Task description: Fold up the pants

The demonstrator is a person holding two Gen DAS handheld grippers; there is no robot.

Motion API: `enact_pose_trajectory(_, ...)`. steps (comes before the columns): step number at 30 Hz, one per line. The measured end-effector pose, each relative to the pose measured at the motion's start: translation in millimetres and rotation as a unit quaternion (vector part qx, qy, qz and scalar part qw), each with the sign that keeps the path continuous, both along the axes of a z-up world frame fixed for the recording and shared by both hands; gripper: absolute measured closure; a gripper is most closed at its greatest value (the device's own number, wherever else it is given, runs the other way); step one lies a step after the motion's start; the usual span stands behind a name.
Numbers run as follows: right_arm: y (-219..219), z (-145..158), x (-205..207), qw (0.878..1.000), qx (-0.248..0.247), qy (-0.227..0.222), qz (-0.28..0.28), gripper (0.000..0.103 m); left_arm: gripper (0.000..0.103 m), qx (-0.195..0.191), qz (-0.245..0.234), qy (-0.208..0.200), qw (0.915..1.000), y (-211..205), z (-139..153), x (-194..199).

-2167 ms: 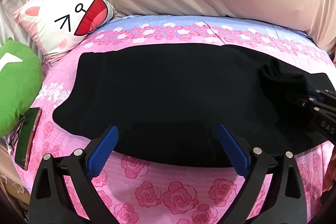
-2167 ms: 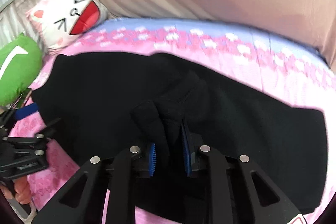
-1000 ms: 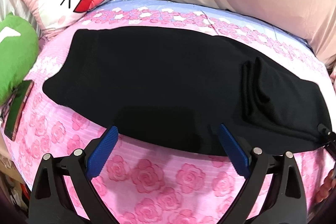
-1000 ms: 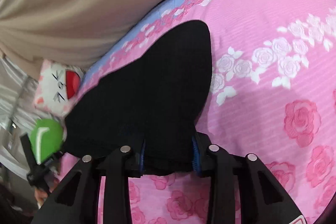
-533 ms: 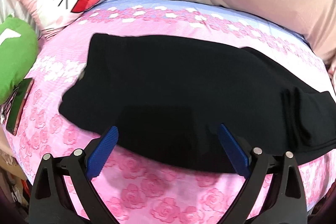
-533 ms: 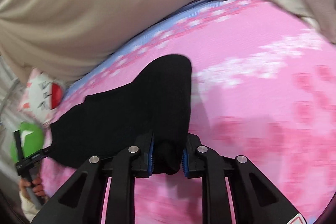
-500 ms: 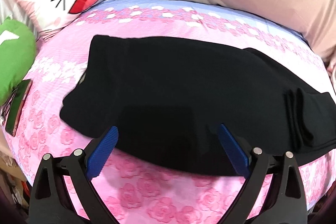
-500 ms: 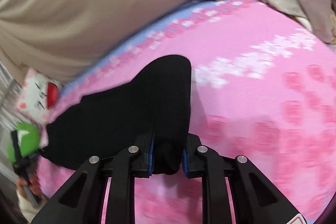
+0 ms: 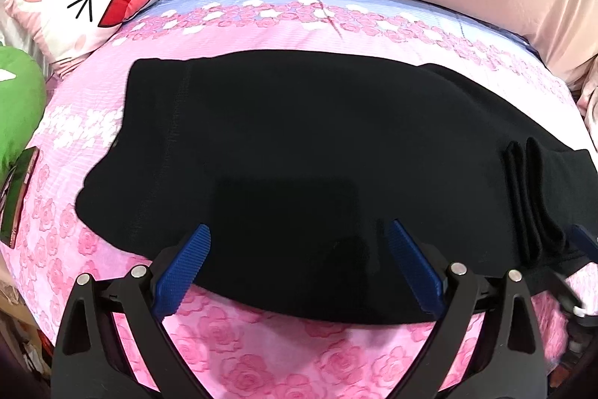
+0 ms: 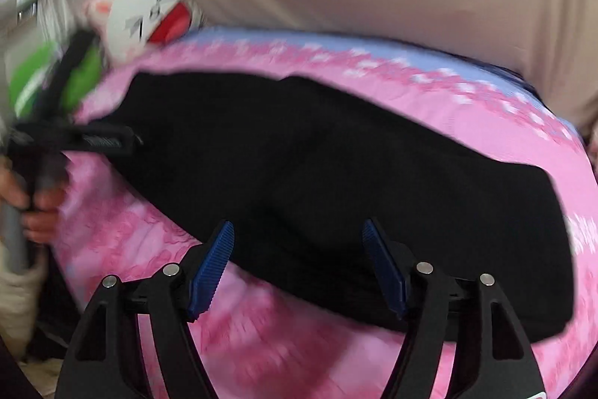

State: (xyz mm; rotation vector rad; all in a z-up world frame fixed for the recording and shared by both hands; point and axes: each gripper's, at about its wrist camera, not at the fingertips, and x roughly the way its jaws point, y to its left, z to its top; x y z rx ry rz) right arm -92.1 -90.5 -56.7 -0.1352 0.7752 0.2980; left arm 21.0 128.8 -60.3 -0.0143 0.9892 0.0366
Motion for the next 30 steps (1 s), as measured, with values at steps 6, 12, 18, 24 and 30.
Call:
enact_pose_trajectory(6,-2.6,0.3,39.4,0.998,0.047,0.025,-0.036,0.088,0.009,-0.006,0.006,-0.008,0.9999,21.7,3.8,-2.9)
enact_pose_trajectory(12,44.4,16.1,63.1,0.998,0.054,0.012,-0.010,0.083,0.009,-0.015,0.010,-0.012,0.9998,37.6,2.7,-3.4)
enact_pose_trajectory(18,62.7,8.2,52.7,0.999,0.047,0.008,0.009,0.054,0.009,-0.016,0.030,-0.012,0.9994,58.0,2.0,-4.5)
enact_pose_trajectory(24,43.7,28.7,37.8,0.999,0.046,-0.017,-0.024,0.040,0.009,-0.033,0.062,-0.009,0.9975,81.8,-0.5,-1.3)
enact_pose_trajectory(30,27.4,23.2,32.3,0.997,0.052,-0.006,-0.051,0.037,0.009,-0.113,0.073,-0.020,0.9907,114.3,-1.4,-2.3)
